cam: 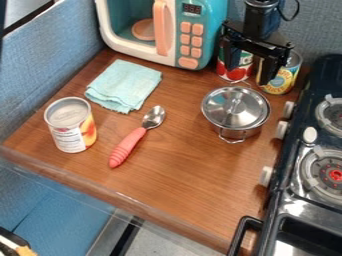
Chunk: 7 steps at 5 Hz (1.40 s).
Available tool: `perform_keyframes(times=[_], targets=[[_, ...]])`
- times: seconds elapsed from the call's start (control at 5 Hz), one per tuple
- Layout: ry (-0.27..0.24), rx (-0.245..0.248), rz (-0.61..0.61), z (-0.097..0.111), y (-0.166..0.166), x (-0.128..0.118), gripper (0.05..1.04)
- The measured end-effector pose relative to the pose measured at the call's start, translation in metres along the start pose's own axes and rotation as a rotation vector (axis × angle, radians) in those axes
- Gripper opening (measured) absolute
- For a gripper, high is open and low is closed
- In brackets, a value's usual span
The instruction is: Move the can to the right side
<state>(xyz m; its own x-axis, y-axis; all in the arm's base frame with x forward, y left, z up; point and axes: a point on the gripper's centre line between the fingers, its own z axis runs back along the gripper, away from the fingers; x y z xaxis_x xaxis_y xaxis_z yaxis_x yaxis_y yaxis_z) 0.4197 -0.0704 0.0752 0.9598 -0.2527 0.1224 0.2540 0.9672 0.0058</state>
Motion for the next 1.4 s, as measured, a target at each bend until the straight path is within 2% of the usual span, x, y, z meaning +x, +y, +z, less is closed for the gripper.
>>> perform_keyframes(times=[0.2,0.4,0.6,0.8,1.0,1.2,1.4], targets=[[0.043,-0.004,0.006,-0.02,-0.001,-0.008,1.0],[0.11,0.001,0.018,-0.042,0.016,-0.055,1.0],[0.089,0.017,0.062,-0.034,0.039,-0.077,1.0],[0.09,0.012,0.035,-0.037,0.039,-0.095,1.0],[0.069,0.036,0.024,-0.042,0.049,-0.103,1.001],[0.07,0.06,0.007,-0.045,0.055,-0.107,1.0],[0.101,0.087,0.06,-0.054,0.074,-0.128,1.0]])
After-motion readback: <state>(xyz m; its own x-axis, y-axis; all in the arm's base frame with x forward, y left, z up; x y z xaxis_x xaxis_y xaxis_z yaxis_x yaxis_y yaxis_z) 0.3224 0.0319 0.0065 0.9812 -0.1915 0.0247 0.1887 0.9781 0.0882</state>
